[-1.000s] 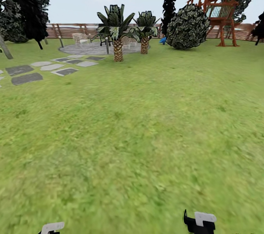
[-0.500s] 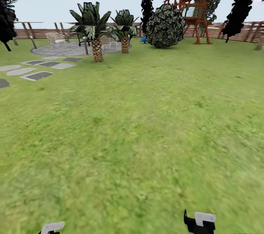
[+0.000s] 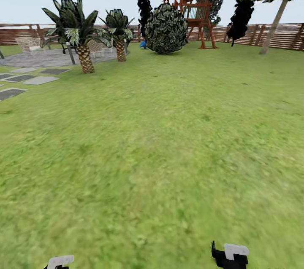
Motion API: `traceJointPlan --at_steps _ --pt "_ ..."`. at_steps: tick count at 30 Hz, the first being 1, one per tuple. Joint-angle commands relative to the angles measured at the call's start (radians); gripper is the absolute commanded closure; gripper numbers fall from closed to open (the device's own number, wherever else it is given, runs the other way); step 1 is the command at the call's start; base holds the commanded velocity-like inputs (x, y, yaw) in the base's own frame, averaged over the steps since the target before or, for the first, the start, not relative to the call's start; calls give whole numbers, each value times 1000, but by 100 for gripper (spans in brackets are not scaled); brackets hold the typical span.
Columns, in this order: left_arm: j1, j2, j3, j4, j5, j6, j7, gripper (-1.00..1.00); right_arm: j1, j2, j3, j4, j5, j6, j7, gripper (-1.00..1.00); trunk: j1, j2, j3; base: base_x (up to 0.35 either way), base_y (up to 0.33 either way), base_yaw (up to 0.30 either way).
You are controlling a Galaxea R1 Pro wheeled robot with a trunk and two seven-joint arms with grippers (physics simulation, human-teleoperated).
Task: In the garden, pick up the pesticide atomizer on the floor and spray pesticide onto both trees until each tree trunk is fully covered.
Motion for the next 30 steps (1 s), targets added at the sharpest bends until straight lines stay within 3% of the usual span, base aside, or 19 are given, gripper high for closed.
traceJointPlan --at_steps 1,19,30 --pt "-1 0 9 1 -9 -4 -2 100 -1 0 -7 1 11 -2 -4 -100 0 0 -1 232 -199 -285" --pt "-1 0 9 2 -9 -4 10 100 -1 0 -7 1 11 -2 -4 -100 0 0 -8 248 -183 -285" --pt "1 0 9 2 -9 -4 10 100 -1 0 -7 1 11 -2 -4 -100 0 0 -12 320 -23 -285"
